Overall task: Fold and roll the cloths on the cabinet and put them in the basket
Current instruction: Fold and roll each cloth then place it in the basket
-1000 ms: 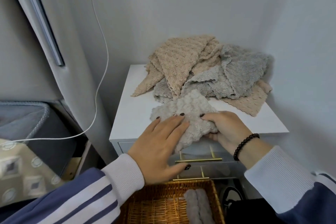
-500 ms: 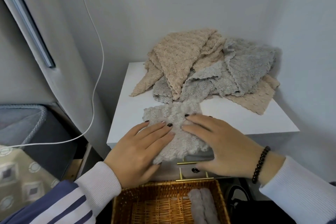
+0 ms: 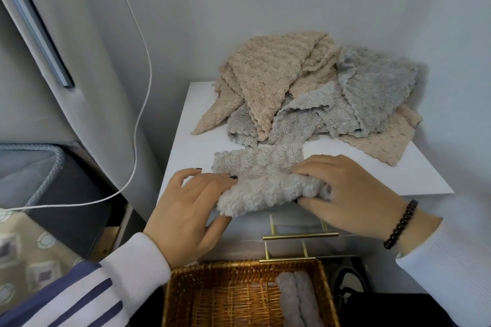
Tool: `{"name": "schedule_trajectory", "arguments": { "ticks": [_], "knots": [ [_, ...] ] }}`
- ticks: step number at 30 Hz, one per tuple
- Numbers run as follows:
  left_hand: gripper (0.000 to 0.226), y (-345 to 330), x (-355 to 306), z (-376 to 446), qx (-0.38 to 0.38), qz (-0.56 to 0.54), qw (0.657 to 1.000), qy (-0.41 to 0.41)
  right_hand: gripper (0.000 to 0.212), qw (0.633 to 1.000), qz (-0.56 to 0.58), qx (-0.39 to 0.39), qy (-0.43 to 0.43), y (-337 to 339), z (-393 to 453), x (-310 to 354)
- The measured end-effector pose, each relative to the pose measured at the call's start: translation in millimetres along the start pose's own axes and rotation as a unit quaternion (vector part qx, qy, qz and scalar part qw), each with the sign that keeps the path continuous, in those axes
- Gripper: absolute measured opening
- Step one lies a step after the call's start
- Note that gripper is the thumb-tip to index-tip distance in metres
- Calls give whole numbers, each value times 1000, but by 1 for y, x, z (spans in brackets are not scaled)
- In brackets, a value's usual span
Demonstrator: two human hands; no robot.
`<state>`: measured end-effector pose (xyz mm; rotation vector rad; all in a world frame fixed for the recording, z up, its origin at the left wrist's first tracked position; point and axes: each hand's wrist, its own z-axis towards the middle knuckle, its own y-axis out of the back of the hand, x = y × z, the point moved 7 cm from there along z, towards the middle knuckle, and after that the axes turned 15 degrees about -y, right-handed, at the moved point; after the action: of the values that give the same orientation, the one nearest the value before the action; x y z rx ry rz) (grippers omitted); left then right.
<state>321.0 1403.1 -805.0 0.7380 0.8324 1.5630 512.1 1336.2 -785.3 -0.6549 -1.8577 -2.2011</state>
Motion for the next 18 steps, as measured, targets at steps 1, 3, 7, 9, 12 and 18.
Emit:
{"name": "schedule_trajectory", "arguments": {
  "ticks": [1, 3, 7, 9, 12, 18],
  "knots": [
    [34, 1, 2, -1, -9, -7, 1000, 10, 22, 999, 28, 10, -21, 2, 2, -2],
    [37, 1, 5, 0, -25, -23, 999, 27, 20, 997, 63, 18, -50, 4, 5, -4],
    [31, 3, 13, 2, -64, -60, 990, 109, 13, 989, 121, -13, -83, 6, 12, -7],
    [33, 6, 20, 4, -95, -88, 975, 183, 15, 985, 131, -29, -106, 2, 17, -10],
    [41, 4, 30, 6, -116, -125, 944, 282, 30, 974, 151, -64, -156, -5, 25, -18],
    [35, -10, 47, 5, -93, -144, 897, 406, 31, 950, 169, -116, -235, -13, 36, -28]
  ]
}}
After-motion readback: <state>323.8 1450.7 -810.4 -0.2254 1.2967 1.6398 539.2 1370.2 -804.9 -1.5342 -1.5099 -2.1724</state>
